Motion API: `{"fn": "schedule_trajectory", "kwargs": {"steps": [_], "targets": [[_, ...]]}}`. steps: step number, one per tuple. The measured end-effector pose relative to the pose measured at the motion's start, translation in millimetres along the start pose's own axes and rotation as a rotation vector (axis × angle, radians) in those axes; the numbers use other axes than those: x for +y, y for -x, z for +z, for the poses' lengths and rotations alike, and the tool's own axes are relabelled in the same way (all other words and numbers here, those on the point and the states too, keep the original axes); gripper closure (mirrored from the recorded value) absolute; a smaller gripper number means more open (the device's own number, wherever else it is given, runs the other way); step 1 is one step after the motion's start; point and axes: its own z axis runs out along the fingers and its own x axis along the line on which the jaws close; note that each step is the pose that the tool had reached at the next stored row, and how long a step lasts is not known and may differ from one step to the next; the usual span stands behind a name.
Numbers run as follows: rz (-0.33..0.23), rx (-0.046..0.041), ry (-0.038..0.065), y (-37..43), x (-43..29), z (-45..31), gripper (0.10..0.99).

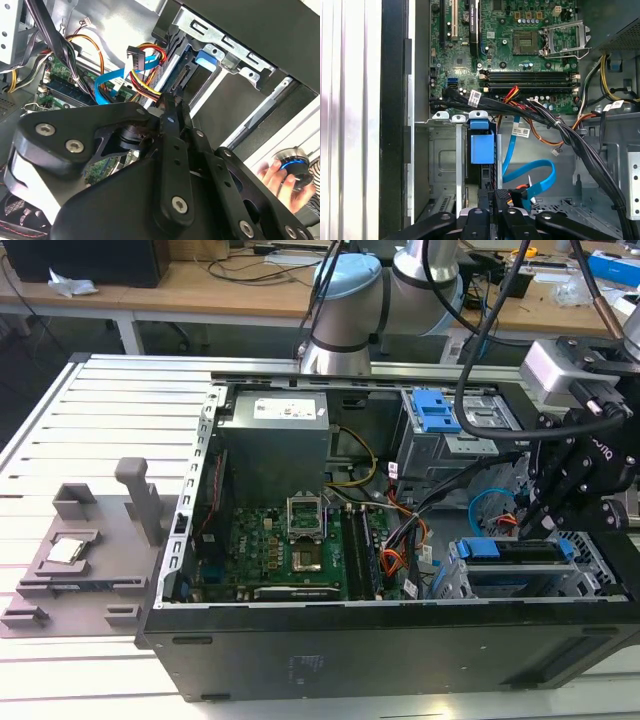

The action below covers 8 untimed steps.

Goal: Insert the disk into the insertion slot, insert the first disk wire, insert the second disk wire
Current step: 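Insert the first disk wire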

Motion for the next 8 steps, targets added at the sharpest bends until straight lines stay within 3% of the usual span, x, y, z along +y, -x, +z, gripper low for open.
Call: {"fn": "schedule_trajectory", "kwargs": {"steps": [2, 5, 8], "targets": [[0.000, -0.0002, 0.000, 0.0, -0.9, 0.1, 0.925], [0.000, 0.0000, 0.002, 0.1, -7.9, 0.8, 0.925], [0.000, 0.0000, 0.002, 0.2, -12.4, 4.9, 0.925]]}}
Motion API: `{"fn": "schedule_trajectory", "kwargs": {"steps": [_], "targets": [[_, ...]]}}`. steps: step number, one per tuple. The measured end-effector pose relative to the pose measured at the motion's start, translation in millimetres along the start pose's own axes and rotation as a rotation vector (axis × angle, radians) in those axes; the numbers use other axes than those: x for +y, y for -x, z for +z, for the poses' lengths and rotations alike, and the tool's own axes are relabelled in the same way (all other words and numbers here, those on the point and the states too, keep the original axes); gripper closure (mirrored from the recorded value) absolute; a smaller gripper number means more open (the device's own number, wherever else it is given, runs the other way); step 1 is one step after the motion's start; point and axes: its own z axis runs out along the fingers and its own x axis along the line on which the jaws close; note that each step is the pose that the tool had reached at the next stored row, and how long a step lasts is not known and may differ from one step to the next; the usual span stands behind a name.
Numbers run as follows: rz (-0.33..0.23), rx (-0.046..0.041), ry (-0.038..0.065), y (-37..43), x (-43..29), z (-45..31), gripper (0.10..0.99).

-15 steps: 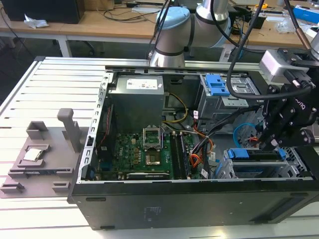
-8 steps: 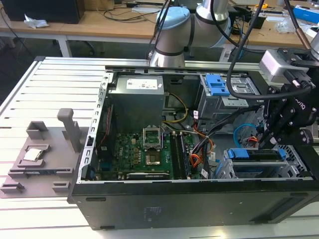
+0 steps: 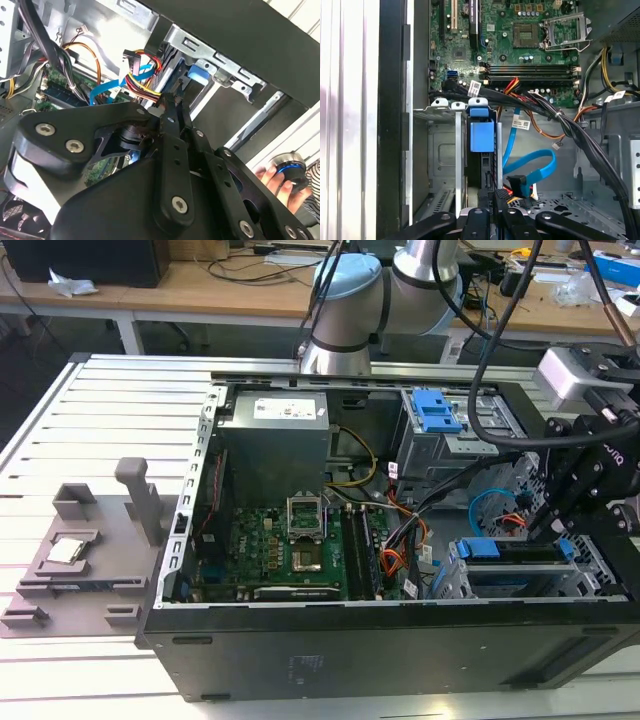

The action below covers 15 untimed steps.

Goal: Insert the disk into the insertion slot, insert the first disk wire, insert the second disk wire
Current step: 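Insert the first disk wire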

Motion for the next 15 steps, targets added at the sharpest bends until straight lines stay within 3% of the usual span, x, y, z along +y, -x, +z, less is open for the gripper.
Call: {"fn": "schedule_trajectory", "kwargs": {"steps": [15], "targets": [[0.000, -0.0002, 0.000, 0.2, -2.9, 13.5, 0.925]]}}
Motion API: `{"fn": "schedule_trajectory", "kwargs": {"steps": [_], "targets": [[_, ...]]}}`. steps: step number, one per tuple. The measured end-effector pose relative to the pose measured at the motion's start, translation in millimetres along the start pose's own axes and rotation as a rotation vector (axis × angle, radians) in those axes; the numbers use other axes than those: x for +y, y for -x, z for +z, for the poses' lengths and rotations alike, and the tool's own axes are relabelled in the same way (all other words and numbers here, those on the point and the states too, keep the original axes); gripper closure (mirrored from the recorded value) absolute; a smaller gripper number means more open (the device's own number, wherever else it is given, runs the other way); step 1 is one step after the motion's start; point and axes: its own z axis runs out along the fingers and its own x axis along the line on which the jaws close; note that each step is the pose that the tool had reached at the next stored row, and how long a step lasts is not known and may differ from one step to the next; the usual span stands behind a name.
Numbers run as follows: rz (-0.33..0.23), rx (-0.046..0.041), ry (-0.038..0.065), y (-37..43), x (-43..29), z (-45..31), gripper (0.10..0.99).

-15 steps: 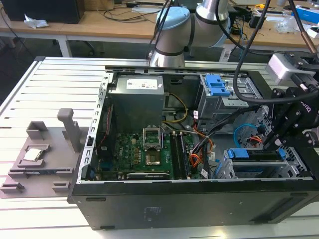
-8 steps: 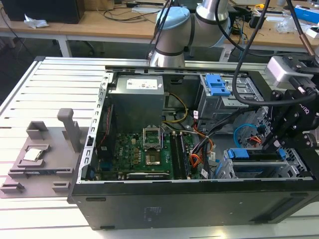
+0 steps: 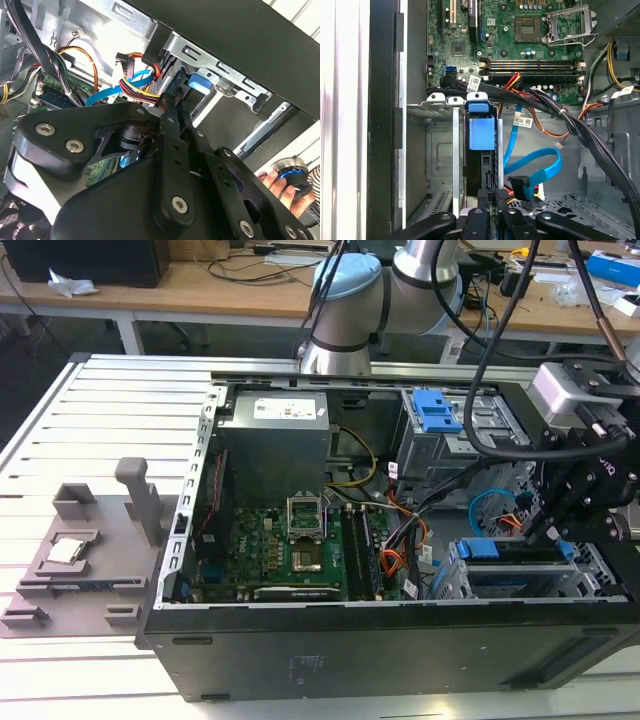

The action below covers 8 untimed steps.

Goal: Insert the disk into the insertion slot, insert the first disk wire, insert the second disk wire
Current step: 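Insert the first disk wire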

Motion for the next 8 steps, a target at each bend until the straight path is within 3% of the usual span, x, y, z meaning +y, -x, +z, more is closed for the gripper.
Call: {"fn": "schedule_trajectory", "kwargs": {"steps": [4, 5, 8], "targets": [[0.000, -0.0030, 0.000, 0.1, -0.3, 1.4, 0.914], [0.000, -0.0011, 0.000, 0.0, -0.2, 0.5, 0.851], [0.000, -0.0007, 0.000, 0.0, 0.8, -13.9, 0.851]]}}
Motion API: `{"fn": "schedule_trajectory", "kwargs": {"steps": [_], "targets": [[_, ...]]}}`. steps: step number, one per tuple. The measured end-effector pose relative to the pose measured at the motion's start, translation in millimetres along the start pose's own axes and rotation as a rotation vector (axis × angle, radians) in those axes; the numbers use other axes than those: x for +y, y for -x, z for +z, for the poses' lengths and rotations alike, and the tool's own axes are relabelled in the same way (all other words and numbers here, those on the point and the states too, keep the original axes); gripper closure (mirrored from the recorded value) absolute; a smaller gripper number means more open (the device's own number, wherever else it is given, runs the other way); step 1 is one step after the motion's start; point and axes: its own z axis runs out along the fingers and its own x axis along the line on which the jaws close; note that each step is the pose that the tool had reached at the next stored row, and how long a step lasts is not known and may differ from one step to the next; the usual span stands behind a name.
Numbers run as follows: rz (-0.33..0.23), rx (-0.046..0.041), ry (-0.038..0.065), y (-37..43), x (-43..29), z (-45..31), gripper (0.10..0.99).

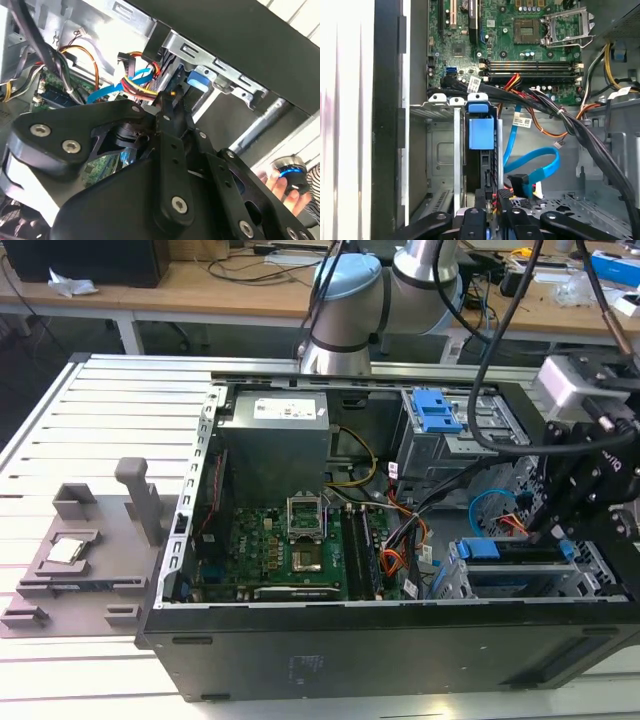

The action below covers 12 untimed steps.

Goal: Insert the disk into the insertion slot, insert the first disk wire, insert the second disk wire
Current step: 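Insert the first disk wire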

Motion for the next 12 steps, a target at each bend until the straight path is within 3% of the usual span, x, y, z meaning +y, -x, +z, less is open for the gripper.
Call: {"fn": "schedule_trajectory", "kwargs": {"steps": [3, 4, 6, 12], "targets": [[0.000, 0.0002, 0.000, 1.3, 1.0, -13.3, 0.867], [0.000, 0.0002, 0.000, 1.5, 1.6, -22.4, 0.980], [0.000, 0.0001, 0.000, 1.5, 2.6, -35.8, 0.980], [0.000, 0.0000, 0.000, 1.5, 2.8, -39.0, 0.980]]}}
